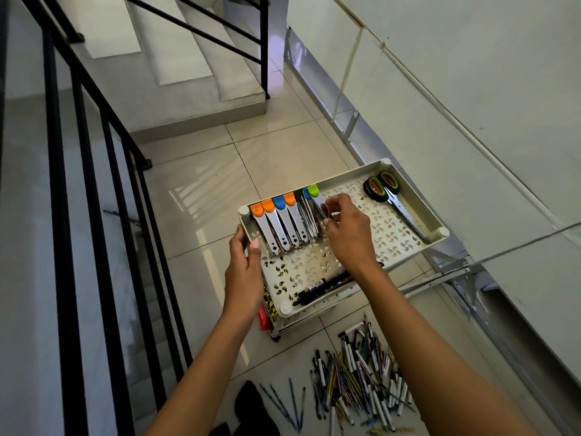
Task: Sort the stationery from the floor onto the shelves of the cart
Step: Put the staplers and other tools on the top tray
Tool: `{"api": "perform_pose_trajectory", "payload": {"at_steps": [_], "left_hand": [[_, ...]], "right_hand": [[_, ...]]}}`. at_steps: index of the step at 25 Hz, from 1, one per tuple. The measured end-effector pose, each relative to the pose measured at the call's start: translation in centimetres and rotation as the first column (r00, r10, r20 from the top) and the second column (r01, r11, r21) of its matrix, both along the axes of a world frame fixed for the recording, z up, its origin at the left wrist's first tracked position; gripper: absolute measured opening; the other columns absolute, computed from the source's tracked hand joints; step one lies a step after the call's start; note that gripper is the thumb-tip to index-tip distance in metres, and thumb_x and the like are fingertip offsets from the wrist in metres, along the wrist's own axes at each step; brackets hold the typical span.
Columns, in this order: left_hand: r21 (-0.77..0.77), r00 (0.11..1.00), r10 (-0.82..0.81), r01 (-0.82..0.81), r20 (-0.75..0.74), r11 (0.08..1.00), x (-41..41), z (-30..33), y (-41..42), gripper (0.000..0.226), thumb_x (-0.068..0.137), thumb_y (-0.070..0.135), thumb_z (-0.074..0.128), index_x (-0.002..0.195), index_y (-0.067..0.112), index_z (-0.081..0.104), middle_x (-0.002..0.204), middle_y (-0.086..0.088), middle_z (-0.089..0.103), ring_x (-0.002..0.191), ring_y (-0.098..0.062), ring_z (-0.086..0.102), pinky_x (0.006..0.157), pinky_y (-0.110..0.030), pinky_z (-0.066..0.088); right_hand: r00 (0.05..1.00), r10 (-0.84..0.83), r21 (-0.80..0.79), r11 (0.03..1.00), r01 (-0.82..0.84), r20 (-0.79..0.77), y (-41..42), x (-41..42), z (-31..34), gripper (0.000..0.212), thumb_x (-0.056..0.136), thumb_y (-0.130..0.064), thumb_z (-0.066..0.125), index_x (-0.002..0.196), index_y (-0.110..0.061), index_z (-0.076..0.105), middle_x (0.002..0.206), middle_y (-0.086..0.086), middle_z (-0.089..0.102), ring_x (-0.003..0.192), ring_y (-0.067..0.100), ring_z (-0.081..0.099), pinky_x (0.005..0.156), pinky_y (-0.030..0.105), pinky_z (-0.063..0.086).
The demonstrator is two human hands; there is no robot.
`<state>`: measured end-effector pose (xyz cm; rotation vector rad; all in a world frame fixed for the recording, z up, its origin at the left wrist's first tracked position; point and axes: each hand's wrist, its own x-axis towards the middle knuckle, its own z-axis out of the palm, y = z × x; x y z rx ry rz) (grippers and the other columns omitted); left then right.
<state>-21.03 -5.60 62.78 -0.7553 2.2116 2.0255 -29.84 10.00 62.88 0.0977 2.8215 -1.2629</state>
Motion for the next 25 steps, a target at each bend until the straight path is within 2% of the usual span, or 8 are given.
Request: {"api": "perform_pose_trajectory", "payload": {"at_steps": [2,6,10,13,15,18,22,25], "left_hand": [[0.002,1.0,0.006,-0.006,-0.003,1.0,0.0,0.1,0.1,0.042,0.103,0.033,0.03,0.144,0.034,0.026,0.121,0.009,0.053,0.1,-0.005,0.056,0.096,-0.042,0.048],[-0.007,1.0,0.005,-0.005,0.004,1.0,0.1,0.2,0.1,0.042,0.102,0.034,0.031,0.144,0.035,0.026,0.125,0.007,0.053,0.109,-0.013,0.055,0.099,-0.045,0.047],[-0.005,1.0,0.005,-0.005,0.0,1.0,0.3,0.5,0.1,0.04,0.103,0.031,0.031,0.143,0.033,0.027,0.11,0.017,0.057,0.091,0.006,0.056,0.083,-0.027,0.049],[-0.01,1.0,0.002,-0.002,-0.001,1.0,0.3,0.5,0.2,0.042,0.103,0.032,0.031,0.145,0.033,0.026,0.12,0.012,0.051,0.099,-0.002,0.055,0.095,-0.035,0.047],[-0.009,1.0,0.001,-0.001,-0.005,1.0,0.2,0.4,0.2,0.042,0.103,0.032,0.031,0.145,0.034,0.026,0.119,0.013,0.052,0.099,-0.002,0.055,0.095,-0.036,0.046],[-0.012,1.0,0.001,-0.001,-0.004,1.0,0.2,0.5,0.1,0.042,0.103,0.033,0.032,0.144,0.034,0.026,0.12,0.012,0.053,0.102,-0.003,0.057,0.094,-0.036,0.046],[-0.002,1.0,-0.003,0.003,-0.001,1.0,0.3,0.7,0.2,0.041,0.103,0.032,0.031,0.144,0.033,0.026,0.111,0.015,0.054,0.089,0.009,0.054,0.081,-0.027,0.047],[-0.008,1.0,0.007,-0.007,-0.007,1.0,0.1,0.3,0.0,0.042,0.103,0.034,0.032,0.144,0.033,0.027,0.121,0.01,0.055,0.101,-0.005,0.057,0.09,-0.034,0.05]], "right_hand": [[0.999,-0.001,-0.034,0.999,0.002,0.033,-0.2,0.2,0.3,0.033,0.091,-0.009,0.06,0.123,-0.017,0.054,0.117,0.003,0.061,0.106,0.016,0.059,0.085,0.021,0.05],[0.993,-0.023,0.131,0.991,0.039,-0.12,-0.8,1.1,0.4,0.025,0.088,-0.026,0.065,0.11,-0.018,0.058,0.111,0.002,0.049,0.101,0.015,0.051,0.084,0.026,0.048],[0.985,0.091,0.254,0.966,-0.052,-0.146,-1.1,1.9,0.4,0.018,0.09,-0.023,0.063,0.106,-0.015,0.065,0.096,0.0,0.064,0.083,0.014,0.06,0.077,0.032,0.054],[0.988,0.09,0.293,0.955,-0.051,-0.123,-1.1,1.9,0.5,0.02,0.091,-0.024,0.063,0.109,-0.016,0.067,0.098,0.002,0.067,0.086,0.015,0.061,0.079,0.033,0.054],[0.992,0.061,0.307,0.951,-0.025,-0.111,-1.1,1.7,0.5,0.02,0.09,-0.024,0.063,0.108,-0.016,0.068,0.098,0.003,0.065,0.087,0.015,0.06,0.079,0.031,0.053],[0.994,0.049,0.28,0.96,-0.02,-0.099,-1.0,1.6,0.6,0.021,0.088,-0.019,0.065,0.109,-0.016,0.067,0.099,0.003,0.065,0.088,0.015,0.06,0.08,0.031,0.053],[0.994,0.07,0.22,0.974,-0.051,-0.08,-0.9,1.6,0.7,0.022,0.086,-0.016,0.068,0.108,-0.016,0.067,0.098,0.002,0.069,0.088,0.015,0.063,0.084,0.034,0.055],[0.997,0.051,0.09,0.995,-0.046,-0.052,-1.1,1.6,0.8,0.023,0.086,-0.013,0.069,0.108,-0.013,0.068,0.096,0.001,0.069,0.082,0.008,0.061,0.084,0.026,0.053]]}}
